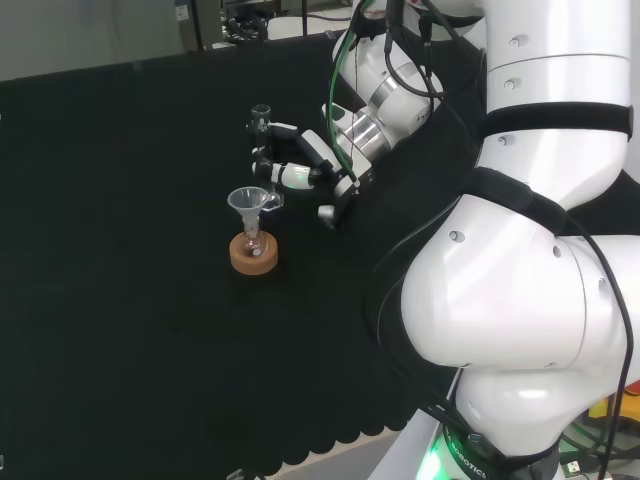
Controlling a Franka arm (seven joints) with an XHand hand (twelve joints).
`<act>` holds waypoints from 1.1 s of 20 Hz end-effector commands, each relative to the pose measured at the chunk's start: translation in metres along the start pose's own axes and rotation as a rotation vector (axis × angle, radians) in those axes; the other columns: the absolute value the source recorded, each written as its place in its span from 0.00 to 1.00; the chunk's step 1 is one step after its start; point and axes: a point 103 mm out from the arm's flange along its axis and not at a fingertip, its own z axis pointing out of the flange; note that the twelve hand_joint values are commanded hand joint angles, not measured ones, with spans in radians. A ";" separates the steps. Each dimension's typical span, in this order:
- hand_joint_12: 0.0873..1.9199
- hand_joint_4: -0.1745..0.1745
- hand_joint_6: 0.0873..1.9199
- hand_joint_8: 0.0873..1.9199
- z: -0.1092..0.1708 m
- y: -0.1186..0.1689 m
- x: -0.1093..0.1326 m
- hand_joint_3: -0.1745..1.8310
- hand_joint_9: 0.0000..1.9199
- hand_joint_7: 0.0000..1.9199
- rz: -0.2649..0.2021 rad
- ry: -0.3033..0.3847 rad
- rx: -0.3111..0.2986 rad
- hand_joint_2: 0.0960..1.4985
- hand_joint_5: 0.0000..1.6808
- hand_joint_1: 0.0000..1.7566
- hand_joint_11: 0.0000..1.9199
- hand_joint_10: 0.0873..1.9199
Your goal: Pick up the graduated cylinder.
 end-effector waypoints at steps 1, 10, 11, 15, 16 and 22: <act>0.63 0.53 0.00 0.26 0.002 0.000 -0.001 0.00 0.40 0.28 0.002 0.008 -0.010 0.67 0.36 0.57 0.26 0.21; 0.62 0.54 0.00 0.26 0.007 0.001 -0.004 0.00 0.41 0.29 0.008 0.021 -0.012 0.68 0.38 0.57 0.27 0.20; 0.62 0.54 0.00 0.26 0.008 0.001 -0.004 0.00 0.41 0.29 0.010 0.019 -0.012 0.68 0.38 0.57 0.27 0.20; 0.61 0.55 0.01 0.26 0.007 0.002 -0.003 0.00 0.42 0.29 0.018 0.015 -0.026 0.70 0.40 0.58 0.29 0.19; 0.61 0.55 0.01 0.26 0.007 0.003 -0.002 0.00 0.43 0.29 0.019 0.014 -0.028 0.70 0.40 0.58 0.29 0.19; 0.59 0.58 0.08 0.25 0.008 0.002 -0.004 0.00 0.46 0.31 0.016 0.015 -0.041 0.74 0.42 0.58 0.31 0.16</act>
